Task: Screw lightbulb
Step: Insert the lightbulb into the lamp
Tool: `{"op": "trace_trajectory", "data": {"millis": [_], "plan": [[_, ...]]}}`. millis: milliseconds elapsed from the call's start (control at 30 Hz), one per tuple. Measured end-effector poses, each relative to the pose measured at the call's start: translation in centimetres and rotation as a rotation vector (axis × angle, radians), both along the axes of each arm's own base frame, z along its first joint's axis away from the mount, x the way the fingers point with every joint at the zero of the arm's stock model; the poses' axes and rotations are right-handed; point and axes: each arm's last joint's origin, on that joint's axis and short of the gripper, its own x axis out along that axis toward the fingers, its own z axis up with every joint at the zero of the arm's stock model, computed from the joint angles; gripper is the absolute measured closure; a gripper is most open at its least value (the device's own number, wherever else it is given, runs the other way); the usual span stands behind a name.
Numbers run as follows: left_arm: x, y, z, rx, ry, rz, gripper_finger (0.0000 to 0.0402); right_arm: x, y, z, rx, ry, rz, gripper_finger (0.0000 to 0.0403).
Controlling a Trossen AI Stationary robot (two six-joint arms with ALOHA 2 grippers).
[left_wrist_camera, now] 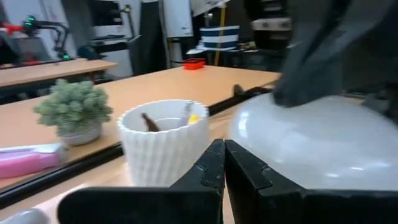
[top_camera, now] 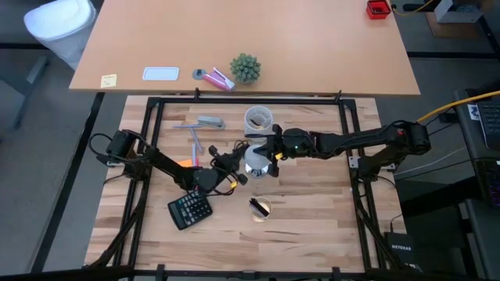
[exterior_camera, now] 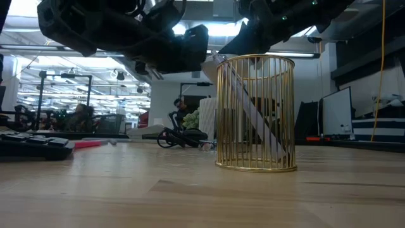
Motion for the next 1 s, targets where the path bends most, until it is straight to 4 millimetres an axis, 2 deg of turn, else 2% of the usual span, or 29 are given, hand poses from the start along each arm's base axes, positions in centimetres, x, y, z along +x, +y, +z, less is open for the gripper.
{"op": "trace_trajectory", "data": {"millis": [533, 833, 1000], "plan": [[-0.2, -0.4, -0.1, 0.005, 0.010, 0.021, 0.0399, 0.2, -0.1, 0.8, -0.040, -0.080, -0.013, 0.0398], [-0.3, -0.8, -0.1, 0.005, 0.008, 0.023, 0.0399, -1.6, -0.4, 3.3, -0.122, -0.120, -0.104, 0.0398], [-0.3, -0.9, 0.0, 0.012, 0.014, 0.029, 0.0399, -3.3, -0.4, 4.5, -0.148, -0.088, -0.136, 0.0398]]}}
